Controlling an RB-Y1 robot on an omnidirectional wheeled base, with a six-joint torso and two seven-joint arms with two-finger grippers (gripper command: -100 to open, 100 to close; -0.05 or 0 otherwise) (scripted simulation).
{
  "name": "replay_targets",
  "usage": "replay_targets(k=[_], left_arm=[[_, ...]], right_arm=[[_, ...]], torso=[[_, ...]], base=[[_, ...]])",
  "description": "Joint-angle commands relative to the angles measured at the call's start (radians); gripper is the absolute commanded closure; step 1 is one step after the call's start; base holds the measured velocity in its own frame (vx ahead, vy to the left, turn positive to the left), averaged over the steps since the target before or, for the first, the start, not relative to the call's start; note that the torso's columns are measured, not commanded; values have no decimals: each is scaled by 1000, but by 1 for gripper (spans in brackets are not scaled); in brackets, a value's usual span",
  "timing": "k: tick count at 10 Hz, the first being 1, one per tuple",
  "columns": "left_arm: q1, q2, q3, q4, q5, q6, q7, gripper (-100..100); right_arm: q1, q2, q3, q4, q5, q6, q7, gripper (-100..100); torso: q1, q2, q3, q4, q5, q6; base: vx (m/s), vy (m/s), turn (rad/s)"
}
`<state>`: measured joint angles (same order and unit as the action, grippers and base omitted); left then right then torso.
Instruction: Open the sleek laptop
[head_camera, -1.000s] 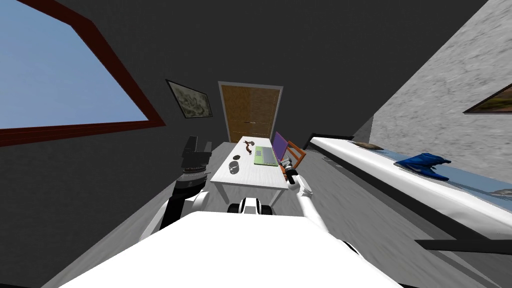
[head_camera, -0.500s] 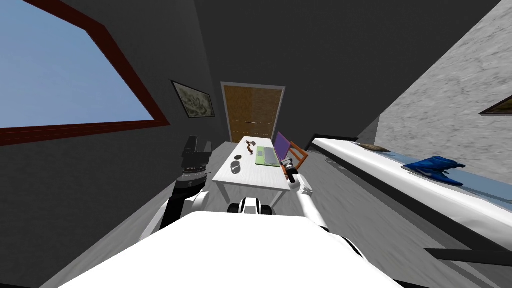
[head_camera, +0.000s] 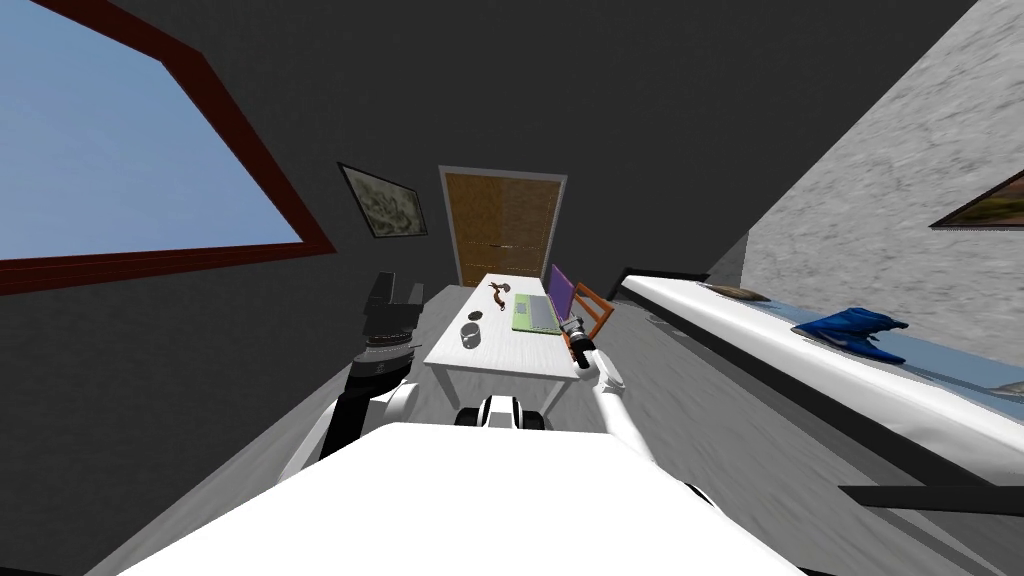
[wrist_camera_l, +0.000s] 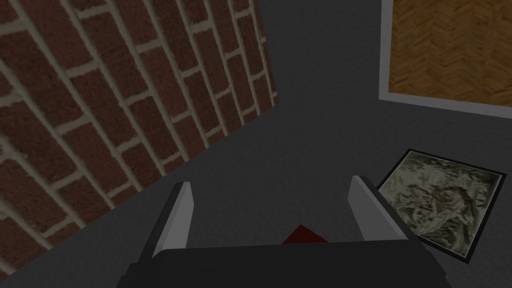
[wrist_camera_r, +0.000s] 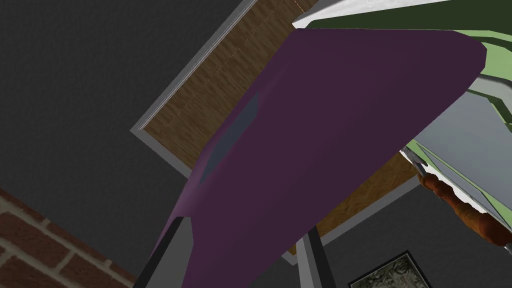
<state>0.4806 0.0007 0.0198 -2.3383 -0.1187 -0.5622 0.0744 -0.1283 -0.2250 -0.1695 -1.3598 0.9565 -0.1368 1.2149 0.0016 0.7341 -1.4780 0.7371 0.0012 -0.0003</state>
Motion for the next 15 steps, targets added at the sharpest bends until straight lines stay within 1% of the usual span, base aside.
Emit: replay_targets(k=[1,7,8,9,10,12,13,14,15], left_arm=[[0,0,0,0,0,0,0,0],[0,0,0,0,0,0,0,0],[0,0,0,0,0,0,0,0],[0,0,0,0,0,0,0,0],[0,0,0,0,0,0,0,0],[0,0,0,0,0,0,0,0],[0,0,0,0,0,0,0,0],[0,0,0,0,0,0,0,0],[0,0,0,0,0,0,0,0]], right_arm=[[9,3,-13,-11,44,-5,57,100],[34,16,-48,-35,157,-23,199,100],[33,13,-43,-33,145,-19,179,100],[51,21,-55,-43,147,-40,231,100],[51,21,-55,-43,147,-40,231,100],[85,38,-78,-61,147,-81,303,100],[85,38,-78,-61,147,-81,325,100],[102,46,-89,-71,147,-101,363,100],[102,46,-89,-71,147,-101,372,100]], torso=[[-1,0,0,0,-1,0],[0,4,2,1,-1,-1],[0,4,2,1,0,-1],[-2,4,2,2,-1,0],[-2,5,2,2,-1,1],[-1,5,3,2,0,1],[-2,8,4,2,-1,2],[-3,8,4,3,-1,1],[-1,8,4,3,0,1]], base=[[30,48,12],[31,55,20],[12,25,-1],[28,33,-16],[38,33,-19],[25,29,-25],[0,0,0],[-7,8,-23],[-7,8,-24]])
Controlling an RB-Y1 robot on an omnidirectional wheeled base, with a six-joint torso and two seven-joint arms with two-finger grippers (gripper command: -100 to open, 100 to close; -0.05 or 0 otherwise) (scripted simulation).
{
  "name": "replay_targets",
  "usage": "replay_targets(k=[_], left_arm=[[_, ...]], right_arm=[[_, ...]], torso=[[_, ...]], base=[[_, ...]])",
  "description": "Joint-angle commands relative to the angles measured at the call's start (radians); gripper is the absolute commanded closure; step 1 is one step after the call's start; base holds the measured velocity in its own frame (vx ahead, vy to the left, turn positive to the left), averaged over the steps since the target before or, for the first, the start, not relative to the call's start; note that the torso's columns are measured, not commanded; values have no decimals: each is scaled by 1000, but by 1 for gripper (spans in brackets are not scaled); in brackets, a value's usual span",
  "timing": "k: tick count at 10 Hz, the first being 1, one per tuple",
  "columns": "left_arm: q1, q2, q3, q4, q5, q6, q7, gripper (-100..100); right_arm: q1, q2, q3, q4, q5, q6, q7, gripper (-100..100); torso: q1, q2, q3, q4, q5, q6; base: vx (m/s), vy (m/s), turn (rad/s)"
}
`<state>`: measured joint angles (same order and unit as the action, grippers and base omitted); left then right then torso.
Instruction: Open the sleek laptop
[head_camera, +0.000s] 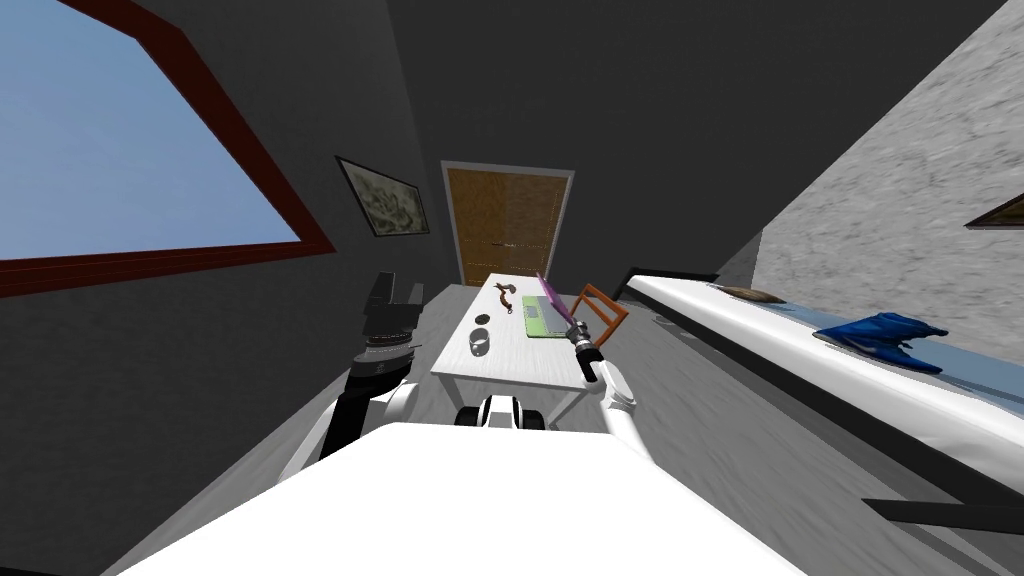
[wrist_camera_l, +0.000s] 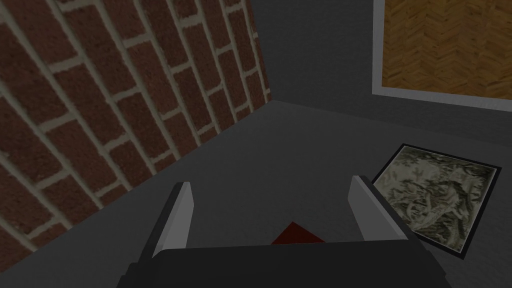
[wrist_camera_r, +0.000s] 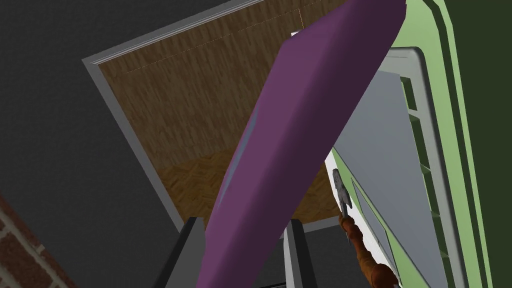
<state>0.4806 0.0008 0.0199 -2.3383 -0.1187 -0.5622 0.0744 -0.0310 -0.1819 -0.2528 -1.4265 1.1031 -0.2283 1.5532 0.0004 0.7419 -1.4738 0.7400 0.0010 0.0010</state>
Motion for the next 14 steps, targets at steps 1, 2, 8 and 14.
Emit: replay_targets(k=[1,2,8,14], left_arm=[[0,0,0,0,0,0,0,0],[0,0,0,0,0,0,0,0],[0,0,0,0,0,0,0,0],[0,0,0,0,0,0,0,0]], right_arm=[[22,11,-17,-13,0,-30,70,100],[22,11,-17,-13,0,-30,81,100],[29,-9,-18,-12,1,-30,100,-100],[-48,-185,47,38,0,88,-68,-100]], torso=[[1,-1,-1,0,0,-1],[1,-3,-2,0,0,-1],[1,-2,-1,0,0,-1],[0,-3,-2,0,0,-1]], base=[[5,-6,18],[0,0,0],[-7,6,-1],[-77,27,88]])
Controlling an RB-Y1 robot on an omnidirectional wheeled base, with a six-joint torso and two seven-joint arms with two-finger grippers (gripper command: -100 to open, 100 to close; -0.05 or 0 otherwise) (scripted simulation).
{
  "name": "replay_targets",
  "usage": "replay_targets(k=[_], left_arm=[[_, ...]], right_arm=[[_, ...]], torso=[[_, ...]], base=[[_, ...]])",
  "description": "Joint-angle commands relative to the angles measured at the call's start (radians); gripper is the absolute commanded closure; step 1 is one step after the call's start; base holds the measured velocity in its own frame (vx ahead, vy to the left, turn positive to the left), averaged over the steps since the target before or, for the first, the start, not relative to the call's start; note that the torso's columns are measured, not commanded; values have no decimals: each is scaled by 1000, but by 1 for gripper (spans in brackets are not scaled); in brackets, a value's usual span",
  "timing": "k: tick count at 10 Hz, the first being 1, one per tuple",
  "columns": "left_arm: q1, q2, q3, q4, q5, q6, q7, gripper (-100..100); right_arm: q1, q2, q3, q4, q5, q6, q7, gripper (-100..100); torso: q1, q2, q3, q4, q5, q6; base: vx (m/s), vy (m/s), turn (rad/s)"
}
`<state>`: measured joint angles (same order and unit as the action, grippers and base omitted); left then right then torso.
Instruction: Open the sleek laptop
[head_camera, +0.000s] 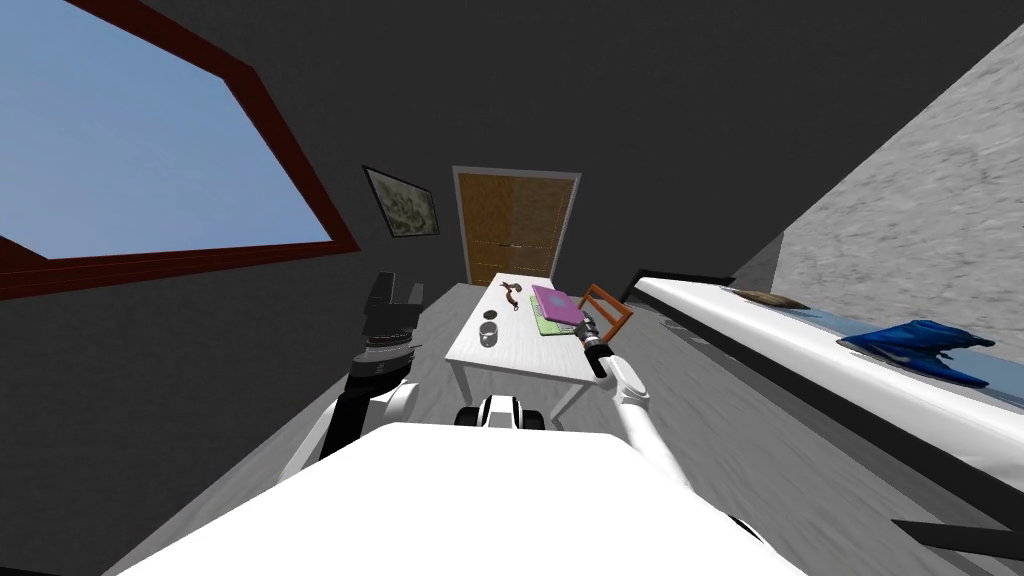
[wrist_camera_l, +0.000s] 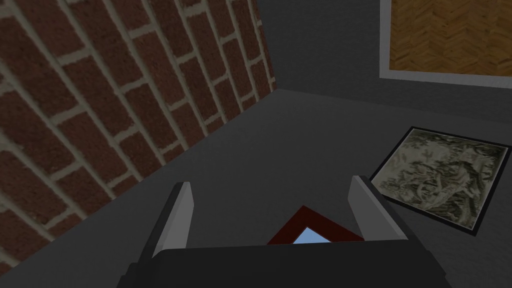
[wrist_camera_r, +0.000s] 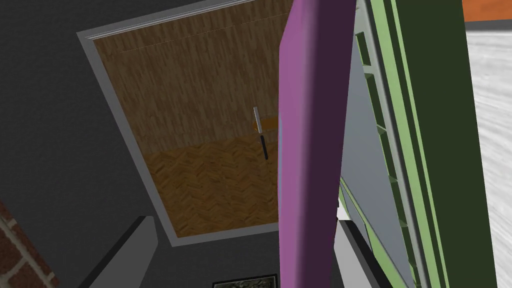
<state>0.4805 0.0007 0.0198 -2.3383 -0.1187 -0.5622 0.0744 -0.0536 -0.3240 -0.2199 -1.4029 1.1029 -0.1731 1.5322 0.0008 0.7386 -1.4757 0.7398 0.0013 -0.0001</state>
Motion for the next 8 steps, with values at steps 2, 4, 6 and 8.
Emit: replay_targets(k=[2,4,6,8], left_arm=[[0,0,0,0,0,0,0,0],[0,0,0,0,0,0,0,0],[0,0,0,0,0,0,0,0],[0,0,0,0,0,0,0,0]], right_arm=[[-51,-102,36,32,0,72,-103,-100],[-57,-105,34,42,2,73,-105,-100],[-58,-106,35,46,2,75,-109,0],[-56,-105,36,48,2,75,-109,0]], torso=[[1,1,1,0,0,0],[1,2,1,1,0,0],[-1,-2,-1,-1,-1,0],[0,0,0,0,0,0]], base=[[-81,30,100],[-57,21,47],[-6,3,-2],[0,0,0]])
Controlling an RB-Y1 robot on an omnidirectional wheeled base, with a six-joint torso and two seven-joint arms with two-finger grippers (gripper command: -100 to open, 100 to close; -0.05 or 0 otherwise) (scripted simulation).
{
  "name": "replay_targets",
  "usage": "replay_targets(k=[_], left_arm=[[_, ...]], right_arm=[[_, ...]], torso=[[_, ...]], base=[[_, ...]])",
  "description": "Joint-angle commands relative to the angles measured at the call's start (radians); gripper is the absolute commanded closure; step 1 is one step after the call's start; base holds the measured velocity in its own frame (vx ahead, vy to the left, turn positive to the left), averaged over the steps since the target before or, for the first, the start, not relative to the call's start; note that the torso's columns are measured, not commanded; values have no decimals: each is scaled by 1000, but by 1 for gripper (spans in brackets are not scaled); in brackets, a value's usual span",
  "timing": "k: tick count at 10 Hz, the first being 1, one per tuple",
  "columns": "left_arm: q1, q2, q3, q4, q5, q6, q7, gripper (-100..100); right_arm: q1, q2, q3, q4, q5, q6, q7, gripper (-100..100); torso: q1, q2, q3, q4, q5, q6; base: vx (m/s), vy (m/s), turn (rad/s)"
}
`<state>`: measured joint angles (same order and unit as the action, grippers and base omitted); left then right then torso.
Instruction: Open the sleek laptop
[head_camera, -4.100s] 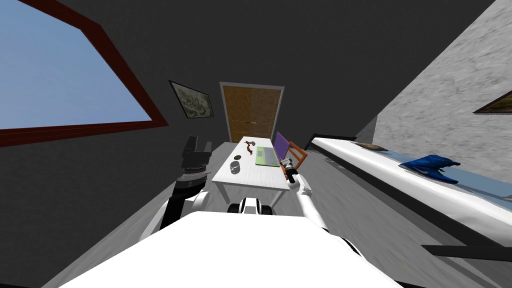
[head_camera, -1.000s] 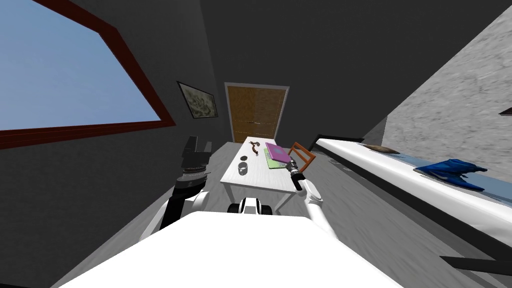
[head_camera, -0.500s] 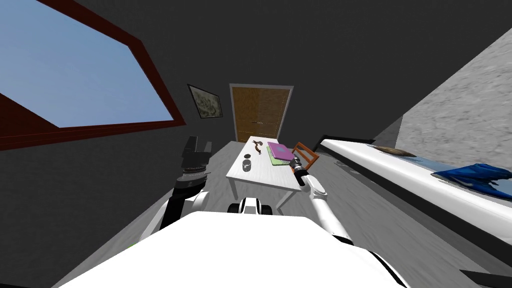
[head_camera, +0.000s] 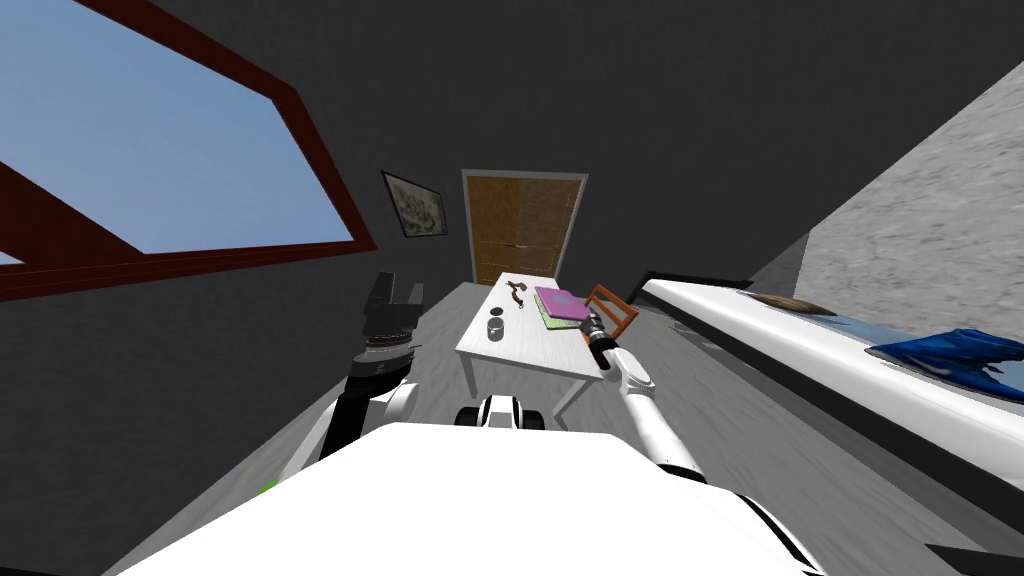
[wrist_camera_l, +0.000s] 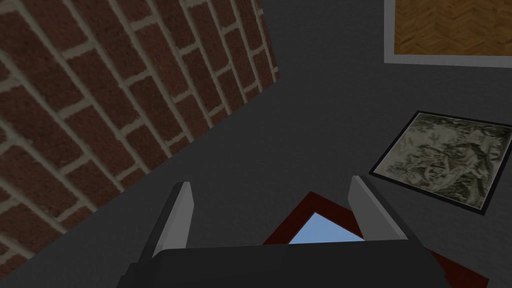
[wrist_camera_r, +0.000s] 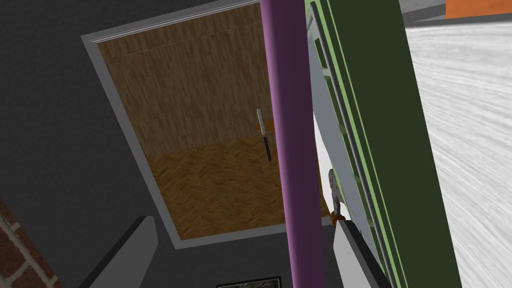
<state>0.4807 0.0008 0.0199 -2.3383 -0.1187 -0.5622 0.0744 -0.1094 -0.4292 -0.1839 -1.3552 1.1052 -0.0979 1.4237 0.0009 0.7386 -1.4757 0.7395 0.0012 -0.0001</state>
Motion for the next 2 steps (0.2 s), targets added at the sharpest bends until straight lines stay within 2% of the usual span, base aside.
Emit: replay_targets(k=[1,2], left_arm=[[0,0,0,0,0,0,0,0],[0,0,0,0,0,0,0,0]], right_arm=[[1,0,1,1,0,0,0,0],[2,1,1,2,0,0,0,0]], torso=[[0,1,1,0,0,0],[1,2,1,1,0,0]], base=[[0,0,0],[0,0,0]])
